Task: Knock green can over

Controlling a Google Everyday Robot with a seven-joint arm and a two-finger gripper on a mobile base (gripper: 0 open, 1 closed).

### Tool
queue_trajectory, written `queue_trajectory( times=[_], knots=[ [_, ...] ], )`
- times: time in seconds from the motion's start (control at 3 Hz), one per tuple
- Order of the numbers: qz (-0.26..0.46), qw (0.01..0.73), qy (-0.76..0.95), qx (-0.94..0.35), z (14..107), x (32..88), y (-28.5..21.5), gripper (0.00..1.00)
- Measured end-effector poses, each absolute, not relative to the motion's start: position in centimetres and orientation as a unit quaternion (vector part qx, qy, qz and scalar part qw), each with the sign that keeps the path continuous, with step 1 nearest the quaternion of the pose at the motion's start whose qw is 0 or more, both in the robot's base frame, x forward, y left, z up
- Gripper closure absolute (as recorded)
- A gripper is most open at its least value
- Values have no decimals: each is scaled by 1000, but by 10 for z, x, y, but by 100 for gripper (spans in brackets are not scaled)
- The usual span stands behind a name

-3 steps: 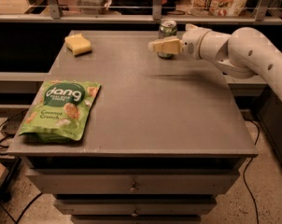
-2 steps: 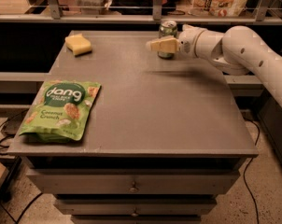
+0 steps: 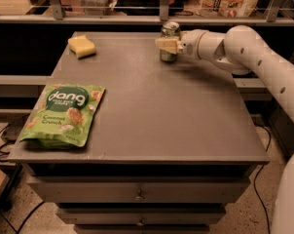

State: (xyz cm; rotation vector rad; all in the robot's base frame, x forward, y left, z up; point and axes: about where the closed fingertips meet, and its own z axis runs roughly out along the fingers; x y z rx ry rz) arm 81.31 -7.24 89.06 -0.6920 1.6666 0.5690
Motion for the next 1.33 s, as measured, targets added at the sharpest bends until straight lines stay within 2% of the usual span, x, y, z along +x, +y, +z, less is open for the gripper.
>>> queue_trajectory(
  times=[0.33,0.67,1.33],
  knots=[
    [245,579,714,-308,890,812,-68,72],
    [193,517,723,-415,902,776,-55,100],
    [95,389,733,-550,892,707,-83,100]
  ],
)
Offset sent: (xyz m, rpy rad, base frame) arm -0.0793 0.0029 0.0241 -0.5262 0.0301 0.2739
